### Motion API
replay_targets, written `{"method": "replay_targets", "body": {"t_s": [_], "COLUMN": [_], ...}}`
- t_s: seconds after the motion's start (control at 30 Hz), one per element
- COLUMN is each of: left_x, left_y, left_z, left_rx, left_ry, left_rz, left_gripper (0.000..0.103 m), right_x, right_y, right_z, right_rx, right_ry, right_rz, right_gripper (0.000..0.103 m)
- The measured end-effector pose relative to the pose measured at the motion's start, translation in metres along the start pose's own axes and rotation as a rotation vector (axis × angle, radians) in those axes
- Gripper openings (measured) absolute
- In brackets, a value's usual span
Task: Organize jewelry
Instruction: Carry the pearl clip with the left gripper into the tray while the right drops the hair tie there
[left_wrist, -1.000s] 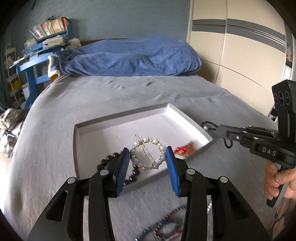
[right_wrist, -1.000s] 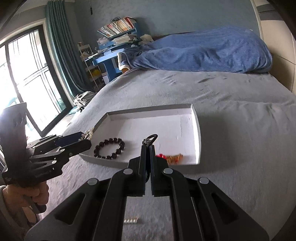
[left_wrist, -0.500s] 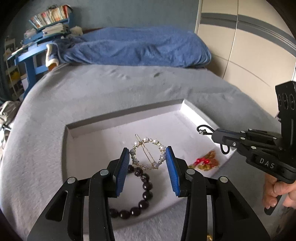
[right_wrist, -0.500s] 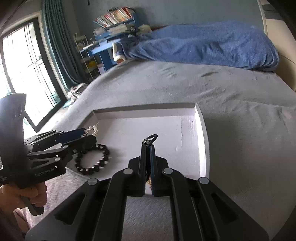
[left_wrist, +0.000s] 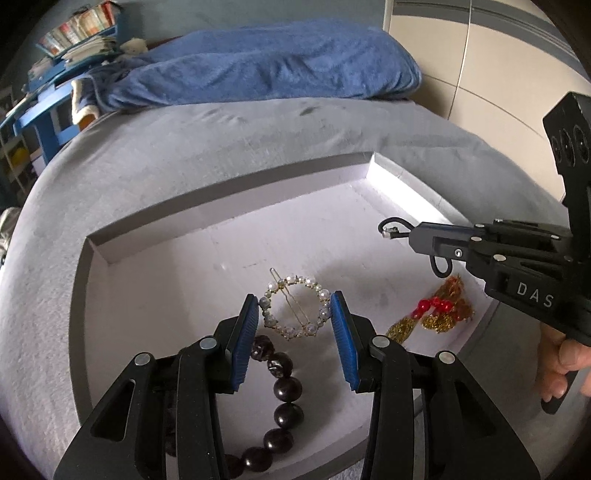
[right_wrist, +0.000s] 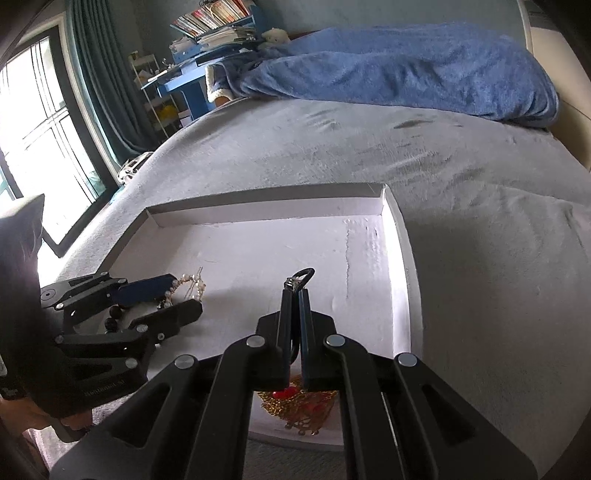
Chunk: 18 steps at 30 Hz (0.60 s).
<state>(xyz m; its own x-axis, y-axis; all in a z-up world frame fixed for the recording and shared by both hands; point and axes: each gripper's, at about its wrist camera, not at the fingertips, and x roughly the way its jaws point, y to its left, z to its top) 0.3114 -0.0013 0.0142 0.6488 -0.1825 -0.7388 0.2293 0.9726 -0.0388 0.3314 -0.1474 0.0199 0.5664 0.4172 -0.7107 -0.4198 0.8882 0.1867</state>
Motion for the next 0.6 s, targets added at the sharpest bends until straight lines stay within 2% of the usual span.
{"method": "replay_targets", "body": {"t_s": [0.1,0.2,0.4,0.47,0.5,0.6], "left_x": [-0.002,-0.007,-0.022,-0.027,-0.030,-0.042], "left_y": [-0.002,-0.002,-0.002,-0.001,0.000,0.002], "left_z": [-0.001,-0.002,0.001,0.001,0.001,0.001], "left_rx": [0.008,0.008,0.014,0.012,0.011,-0.006], "left_ry": [-0.005,-0.025,-0.059,-0.069,-0.078,-0.103], "left_rz": [0.008,0.024,0.023,0.027,0.030,0.035], "left_gripper": [0.043,0.053,0.058,0.066,0.075,0.077], "right_x": [0.001,-0.001,-0.012,-0.016,-0.018,-0.027], "right_y": [0.001,0.001,-0.003,-0.003,-0.002,0.000], "right_z": [-0.001,-0.002,0.001,-0.001,-0.002,-0.007], "right_rx": [-0.010,-0.017,0.002,0.004,0.002,0.011], "right_ry": [0.009,0.007,-0.030,-0.035,-0.037,-0.052], "right_rz": [-0.004,-0.010,-0.008,-0.008,-0.011,-0.010], "right_gripper": [0.005,0.006,0.024,0.027,0.028,0.035]}}
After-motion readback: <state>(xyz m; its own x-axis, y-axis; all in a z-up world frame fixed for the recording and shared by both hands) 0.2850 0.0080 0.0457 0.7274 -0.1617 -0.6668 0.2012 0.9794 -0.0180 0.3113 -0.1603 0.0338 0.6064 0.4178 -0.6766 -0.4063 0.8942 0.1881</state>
